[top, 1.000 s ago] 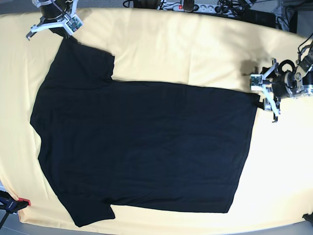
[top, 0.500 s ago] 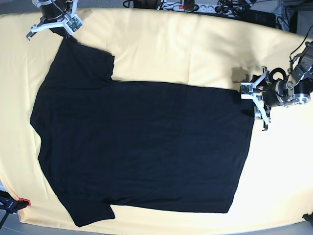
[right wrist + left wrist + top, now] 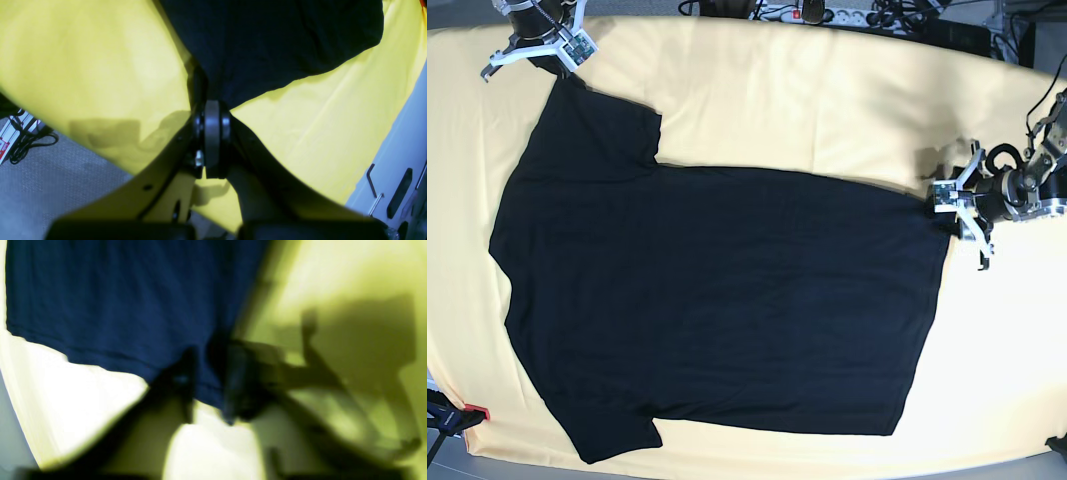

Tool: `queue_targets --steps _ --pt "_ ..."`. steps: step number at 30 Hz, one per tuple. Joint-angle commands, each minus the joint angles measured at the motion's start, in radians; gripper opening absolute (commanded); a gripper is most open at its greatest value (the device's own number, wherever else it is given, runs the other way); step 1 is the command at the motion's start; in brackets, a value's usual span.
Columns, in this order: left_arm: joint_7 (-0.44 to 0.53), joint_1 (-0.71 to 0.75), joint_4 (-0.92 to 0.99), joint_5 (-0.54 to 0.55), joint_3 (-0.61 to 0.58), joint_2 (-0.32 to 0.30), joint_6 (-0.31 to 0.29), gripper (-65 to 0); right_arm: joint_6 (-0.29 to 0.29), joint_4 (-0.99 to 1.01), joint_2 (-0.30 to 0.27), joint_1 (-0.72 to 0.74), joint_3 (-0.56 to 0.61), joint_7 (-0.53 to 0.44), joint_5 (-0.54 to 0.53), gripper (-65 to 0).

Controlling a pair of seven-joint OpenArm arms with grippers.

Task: Fold the T-shirt properly
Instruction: 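Pinch the shirt edge with both grippers at hem corner and shoulder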

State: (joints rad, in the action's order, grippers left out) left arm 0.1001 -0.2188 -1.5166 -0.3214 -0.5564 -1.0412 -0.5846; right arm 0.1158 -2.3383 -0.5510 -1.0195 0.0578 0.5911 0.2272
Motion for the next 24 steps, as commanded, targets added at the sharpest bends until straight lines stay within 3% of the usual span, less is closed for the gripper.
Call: queue_targets --steps 1,5,8,10,15,24 --pt "-0.018 -0.012 -0.008 -0.011 0.005 -0.020 0.001 -65.0 -0.007 -0.018 -0.009 -0.009 -0.004 -0.018 0.008 -65.0" --pt "-0.019 -0.012 -0.043 0.000 0.005 -0.020 0.001 -65.0 0.024 -0.018 -0.009 0.009 -0.004 -0.016 0.012 -62.6" --pt "-0.045 -0.012 -0.078 0.058 0.005 -0.020 0.001 -65.0 0.074 -0.006 -0.009 0.046 -0.004 -0.034 0.011 -44.6" --pt "-0.053 -0.012 -0.095 0.088 0.005 -0.020 0.001 -65.0 0.117 0.060 -0.009 0.081 -0.004 -0.059 0.002 -38.2" --pt "-0.055 -0.011 -0.105 0.102 0.005 -0.020 0.000 -65.0 0.198 0.193 -0.009 0.175 -0.003 -0.079 -0.055 -36.9" --pt "-0.055 -0.012 -0.105 0.103 0.005 -0.020 0.000 -65.0 0.169 0.248 -0.012 0.266 -0.004 -0.075 -0.011 -36.4"
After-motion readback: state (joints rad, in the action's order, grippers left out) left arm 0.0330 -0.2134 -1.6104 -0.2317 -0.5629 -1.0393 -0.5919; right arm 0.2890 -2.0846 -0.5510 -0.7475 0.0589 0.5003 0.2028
